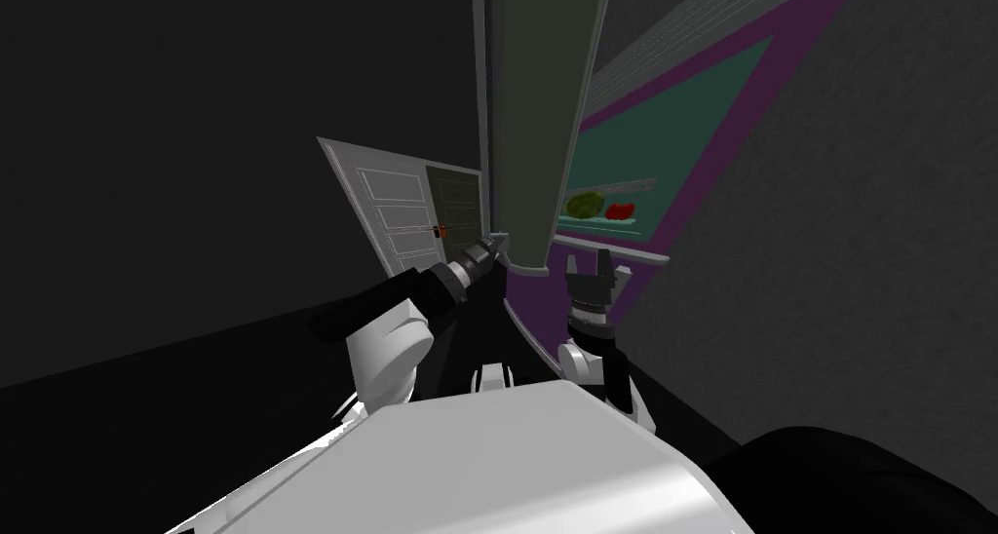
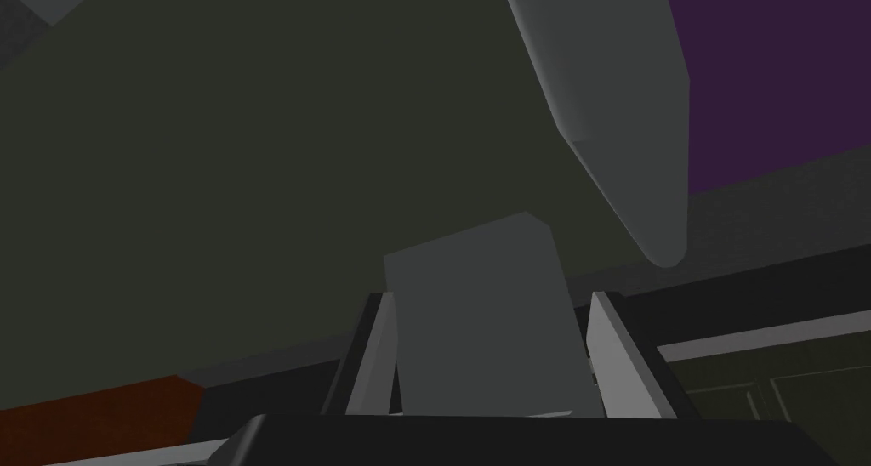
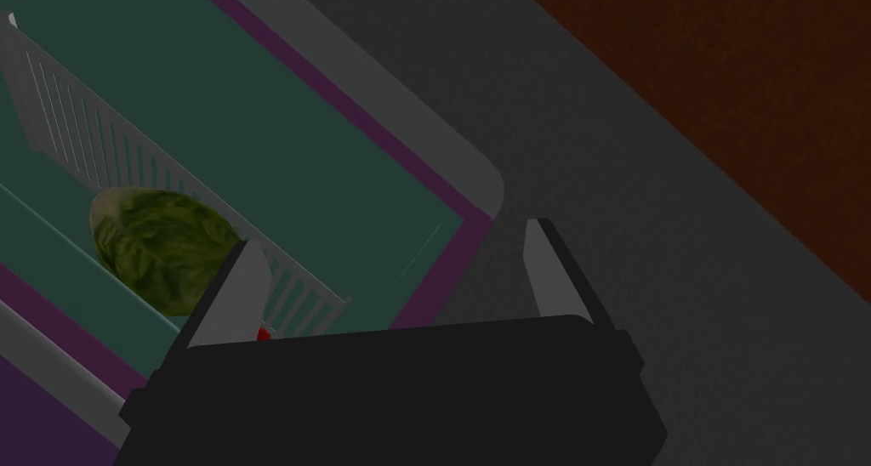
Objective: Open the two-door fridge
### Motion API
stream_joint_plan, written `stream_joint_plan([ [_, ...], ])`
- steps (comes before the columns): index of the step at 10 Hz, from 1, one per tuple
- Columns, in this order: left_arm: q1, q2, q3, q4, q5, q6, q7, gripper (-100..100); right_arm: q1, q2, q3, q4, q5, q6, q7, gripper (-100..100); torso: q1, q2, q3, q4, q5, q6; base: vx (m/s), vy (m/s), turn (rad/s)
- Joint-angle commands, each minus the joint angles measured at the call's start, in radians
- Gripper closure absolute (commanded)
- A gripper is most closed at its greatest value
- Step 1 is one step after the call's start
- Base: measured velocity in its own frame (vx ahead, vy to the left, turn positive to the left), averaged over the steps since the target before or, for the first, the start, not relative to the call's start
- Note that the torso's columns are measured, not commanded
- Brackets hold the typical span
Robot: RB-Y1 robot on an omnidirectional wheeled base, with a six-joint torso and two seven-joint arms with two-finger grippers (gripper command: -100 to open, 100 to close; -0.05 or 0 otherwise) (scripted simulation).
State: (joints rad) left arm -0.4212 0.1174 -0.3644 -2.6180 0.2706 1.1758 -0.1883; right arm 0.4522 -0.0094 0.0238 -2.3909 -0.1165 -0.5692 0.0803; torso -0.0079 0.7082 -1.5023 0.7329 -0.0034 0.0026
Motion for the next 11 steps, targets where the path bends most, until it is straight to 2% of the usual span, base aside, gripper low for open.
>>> stream_joint_plan([
  [1,-0.011,-0.005,-0.005,0.003,0.012,-0.026,-0.002,100,0.000,0.000,0.000,0.000,0.000,0.000,0.000,0,-0.002,0.001,0.001,-0.001,0.000,0.000,0.079,0.262,-0.093],
  [4,-0.014,-0.005,-0.014,0.003,0.028,-0.030,0.000,100,0.000,0.000,0.000,0.000,0.000,0.000,0.000,0,0.001,0.003,0.003,0.000,0.001,-0.001,0.086,0.250,-0.058],
  [6,-0.020,-0.006,-0.032,0.003,0.059,-0.038,0.002,100,0.000,0.000,0.000,0.000,0.000,0.000,0.000,0,-0.001,0.005,0.004,0.000,0.000,0.000,0.111,0.305,-0.112],
  [7,-0.020,-0.006,-0.032,0.003,0.059,-0.038,0.002,100,0.000,0.000,0.000,0.000,0.000,0.000,0.000,0,0.005,0.005,0.006,-0.001,0.002,-0.001,0.107,0.301,-0.061],
  [9,-0.019,-0.008,-0.052,0.001,0.077,-0.038,0.000,100,0.000,0.000,0.000,0.000,0.000,0.000,0.000,0,-0.008,0.015,0.013,0.000,-0.002,-0.002,0.054,0.144,-0.038],
  [11,-0.022,-0.011,-0.061,0.002,0.090,-0.043,-0.001,100,0.000,0.000,0.000,0.000,0.000,0.000,0.000,0,0.002,0.013,0.013,-0.001,0.001,-0.002,0.103,0.197,-0.083],
])
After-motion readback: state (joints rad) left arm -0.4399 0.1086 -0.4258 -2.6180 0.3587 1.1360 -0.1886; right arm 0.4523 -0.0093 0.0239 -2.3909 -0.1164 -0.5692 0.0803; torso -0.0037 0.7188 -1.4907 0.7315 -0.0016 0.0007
